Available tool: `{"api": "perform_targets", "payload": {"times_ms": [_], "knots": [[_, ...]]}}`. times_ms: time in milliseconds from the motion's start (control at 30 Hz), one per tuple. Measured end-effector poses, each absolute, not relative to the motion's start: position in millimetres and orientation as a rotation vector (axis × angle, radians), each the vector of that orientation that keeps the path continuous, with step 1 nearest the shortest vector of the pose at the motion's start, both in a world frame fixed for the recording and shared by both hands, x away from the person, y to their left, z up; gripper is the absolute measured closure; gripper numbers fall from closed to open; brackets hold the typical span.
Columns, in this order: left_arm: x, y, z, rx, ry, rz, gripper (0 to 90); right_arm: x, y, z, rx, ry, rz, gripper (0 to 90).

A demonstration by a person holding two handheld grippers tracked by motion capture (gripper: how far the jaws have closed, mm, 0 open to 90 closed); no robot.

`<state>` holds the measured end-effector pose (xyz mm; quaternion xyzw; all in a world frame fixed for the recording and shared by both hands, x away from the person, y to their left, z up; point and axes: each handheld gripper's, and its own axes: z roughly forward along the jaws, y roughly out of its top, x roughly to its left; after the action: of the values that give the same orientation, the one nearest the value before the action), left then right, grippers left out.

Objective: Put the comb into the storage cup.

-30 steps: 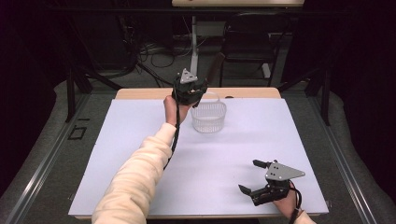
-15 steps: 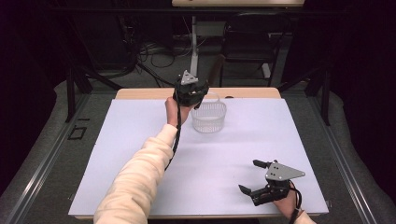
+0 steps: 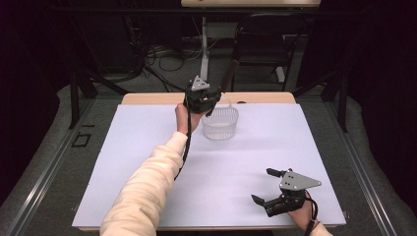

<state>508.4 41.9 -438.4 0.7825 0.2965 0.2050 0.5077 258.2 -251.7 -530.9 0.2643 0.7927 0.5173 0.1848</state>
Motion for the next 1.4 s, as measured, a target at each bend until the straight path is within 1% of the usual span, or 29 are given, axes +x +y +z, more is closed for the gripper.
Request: {"api": "perform_targets", "payload": {"times_ms": [1400], "knots": [[510.6, 40.7, -450.0, 1.969, 0.674, 0.451, 72.3, 258.0, -251.4, -530.9, 0.745, 2.245, 1.451, 0.0]]}}
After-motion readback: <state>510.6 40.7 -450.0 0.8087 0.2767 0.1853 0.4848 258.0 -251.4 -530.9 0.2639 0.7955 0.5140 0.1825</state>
